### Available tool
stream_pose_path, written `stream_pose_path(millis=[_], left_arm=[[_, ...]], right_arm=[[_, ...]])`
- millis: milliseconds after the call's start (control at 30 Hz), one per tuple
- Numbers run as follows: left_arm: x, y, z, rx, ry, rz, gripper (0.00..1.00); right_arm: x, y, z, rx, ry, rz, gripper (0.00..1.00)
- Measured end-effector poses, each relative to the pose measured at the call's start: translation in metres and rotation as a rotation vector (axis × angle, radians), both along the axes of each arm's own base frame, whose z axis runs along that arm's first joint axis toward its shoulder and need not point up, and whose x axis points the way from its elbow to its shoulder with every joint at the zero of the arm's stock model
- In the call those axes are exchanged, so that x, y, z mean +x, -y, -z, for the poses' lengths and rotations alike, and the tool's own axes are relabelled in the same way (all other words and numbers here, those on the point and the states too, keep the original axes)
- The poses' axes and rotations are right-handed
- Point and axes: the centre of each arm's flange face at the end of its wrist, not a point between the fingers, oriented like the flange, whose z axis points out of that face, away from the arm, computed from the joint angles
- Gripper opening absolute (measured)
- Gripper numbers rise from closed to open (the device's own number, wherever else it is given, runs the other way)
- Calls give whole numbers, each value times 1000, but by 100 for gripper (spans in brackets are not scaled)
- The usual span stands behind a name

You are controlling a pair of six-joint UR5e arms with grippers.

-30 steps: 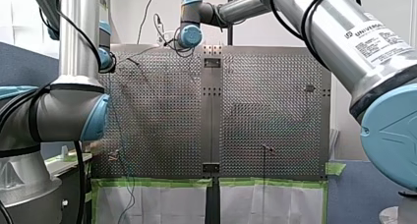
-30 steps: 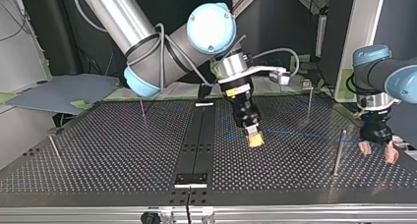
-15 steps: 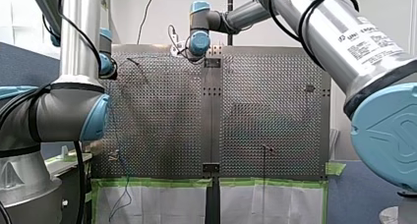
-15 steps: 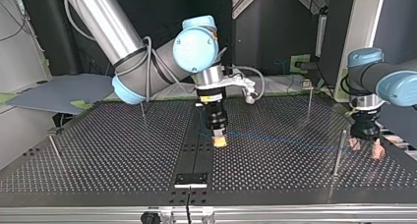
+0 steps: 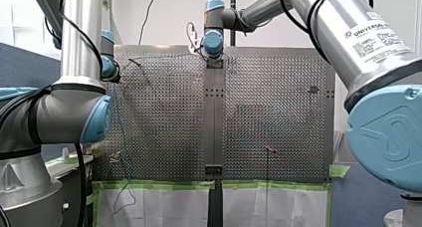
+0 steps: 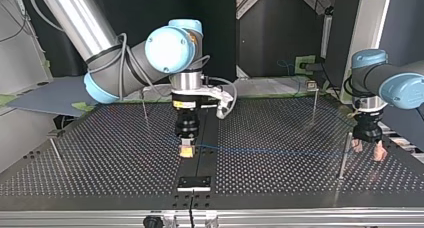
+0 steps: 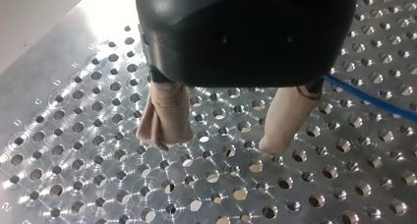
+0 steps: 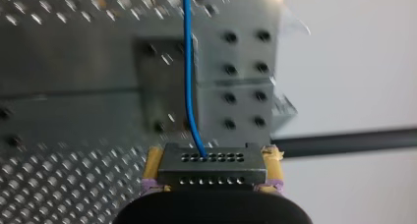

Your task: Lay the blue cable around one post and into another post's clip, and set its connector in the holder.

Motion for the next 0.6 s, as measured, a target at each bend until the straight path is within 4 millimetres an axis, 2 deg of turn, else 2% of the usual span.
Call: stream_pose_path(millis=[133, 233, 600], left_arm=[[0, 3, 0, 1, 0, 5, 100], [0, 5, 0, 1, -1, 10, 100], [0, 20, 0, 1, -5, 36, 100]], right_arm=[[-18, 6, -11, -11, 50, 49, 19], [-30, 14, -11, -13, 85, 81, 19], [-68, 60, 22, -6, 140, 135, 19]])
